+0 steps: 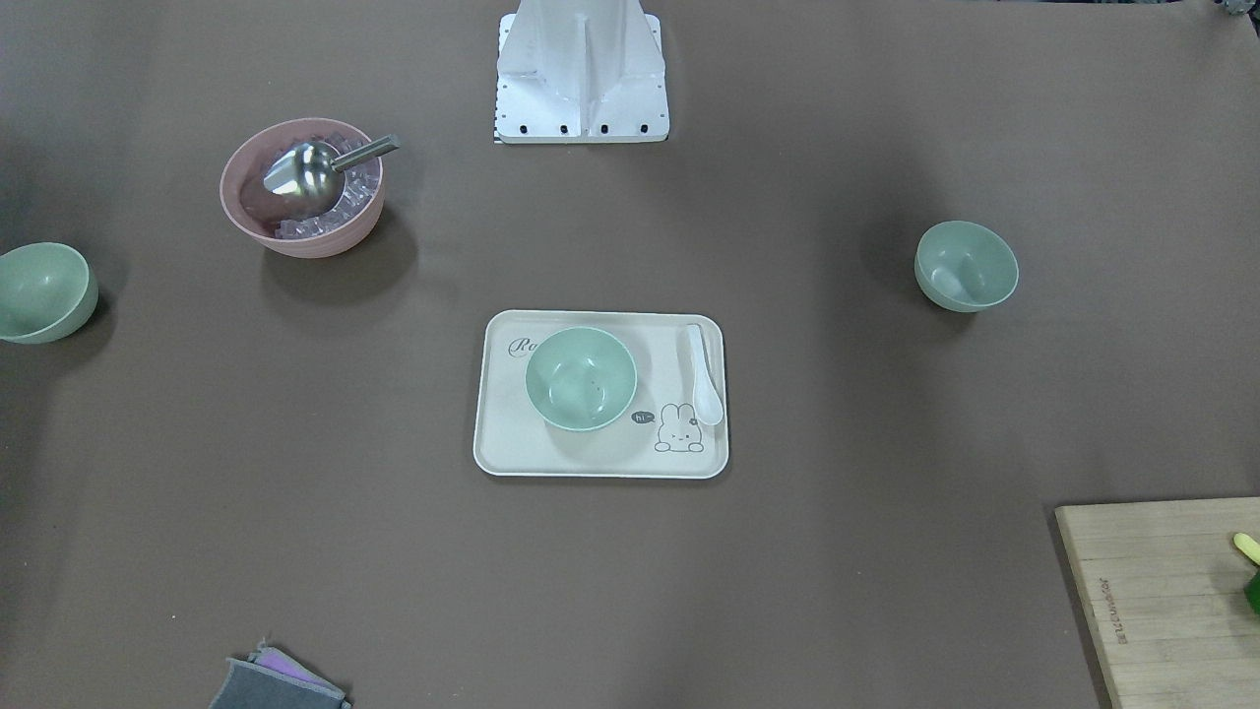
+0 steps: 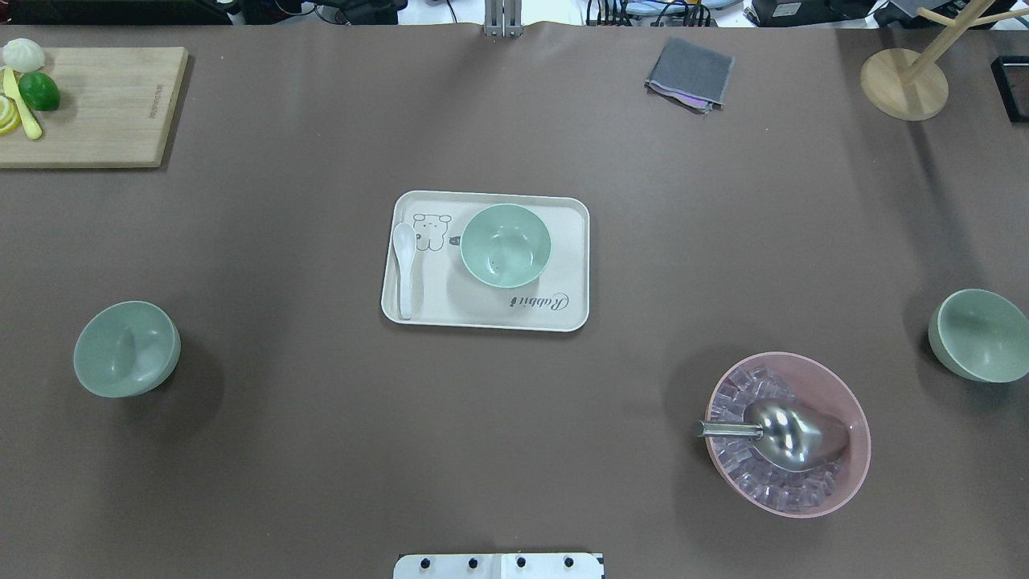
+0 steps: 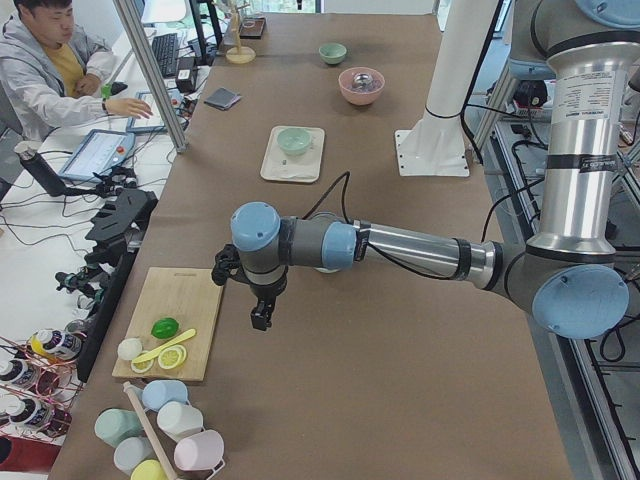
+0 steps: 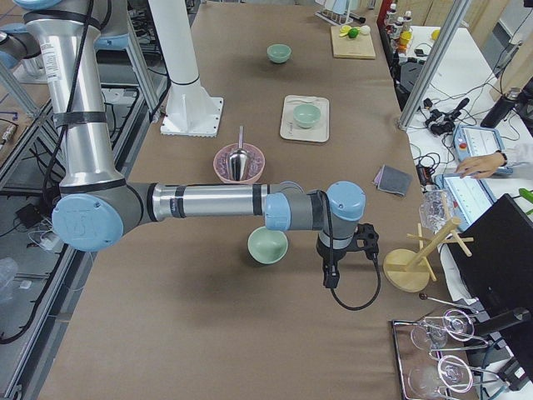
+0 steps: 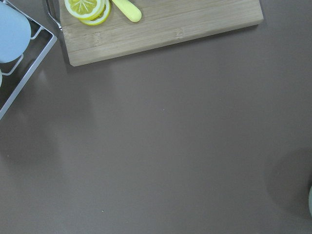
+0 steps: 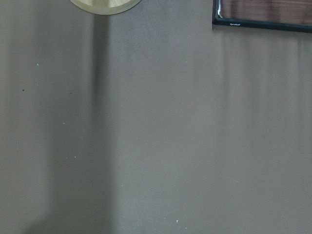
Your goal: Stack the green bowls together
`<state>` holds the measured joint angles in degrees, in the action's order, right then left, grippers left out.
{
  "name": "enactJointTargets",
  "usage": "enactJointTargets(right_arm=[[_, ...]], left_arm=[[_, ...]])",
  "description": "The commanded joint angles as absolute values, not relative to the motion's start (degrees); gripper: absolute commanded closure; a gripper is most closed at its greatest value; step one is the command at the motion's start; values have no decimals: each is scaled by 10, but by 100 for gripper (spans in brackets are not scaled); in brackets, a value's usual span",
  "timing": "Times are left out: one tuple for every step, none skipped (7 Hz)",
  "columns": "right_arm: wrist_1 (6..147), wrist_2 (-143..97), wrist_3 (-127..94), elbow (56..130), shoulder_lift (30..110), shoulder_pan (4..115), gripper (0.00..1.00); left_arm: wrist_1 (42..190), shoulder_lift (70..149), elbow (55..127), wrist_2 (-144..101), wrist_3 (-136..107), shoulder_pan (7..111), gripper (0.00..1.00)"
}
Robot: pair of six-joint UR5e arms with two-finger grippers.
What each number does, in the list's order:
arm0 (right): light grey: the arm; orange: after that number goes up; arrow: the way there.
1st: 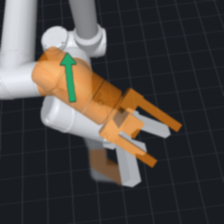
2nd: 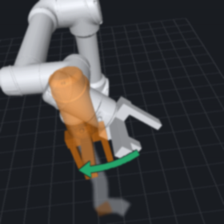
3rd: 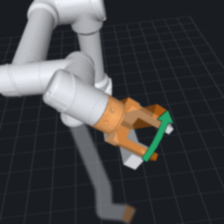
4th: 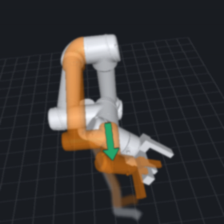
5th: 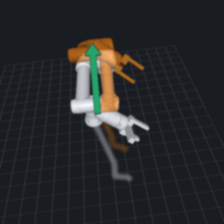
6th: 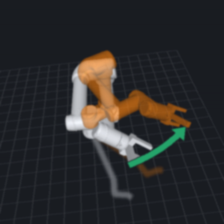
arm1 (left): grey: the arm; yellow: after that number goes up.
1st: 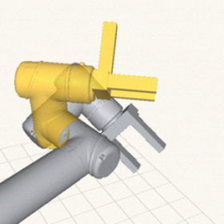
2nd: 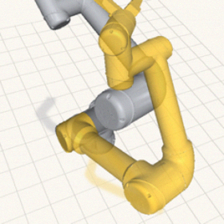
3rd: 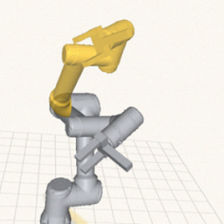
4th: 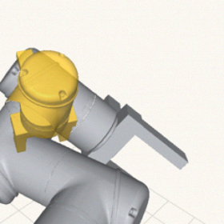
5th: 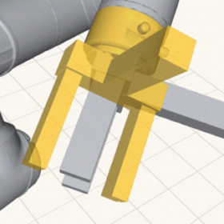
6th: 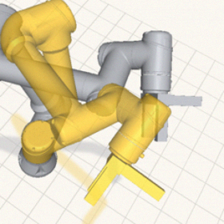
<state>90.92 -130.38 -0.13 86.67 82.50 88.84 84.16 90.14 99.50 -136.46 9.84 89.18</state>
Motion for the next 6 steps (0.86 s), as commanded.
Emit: enactJointTargets(right_arm=[[913, -1303, 5, 872, 826, 889, 0], [912, -1303, 4, 871, 828, 889, 0], [912, -1304, 4, 870, 829, 889, 0], [911, -1305, 4, 869, 832, 889, 0], [911, -1305, 4, 873, 833, 889, 0], [911, -1306, 3, 875, 837, 888, 0]], left_arm=[[869, 875, 1008, -1367, 104, 892, 2], [875, 869, 1005, -1366, 103, 891, 2], [875, 869, 1005, -1366, 101, 892, 2], [876, 870, 1005, -1365, 99, 891, 2], [877, 874, 1009, -1365, 99, 891, 2], [879, 875, 1014, -1368, 100, 891, 2]])
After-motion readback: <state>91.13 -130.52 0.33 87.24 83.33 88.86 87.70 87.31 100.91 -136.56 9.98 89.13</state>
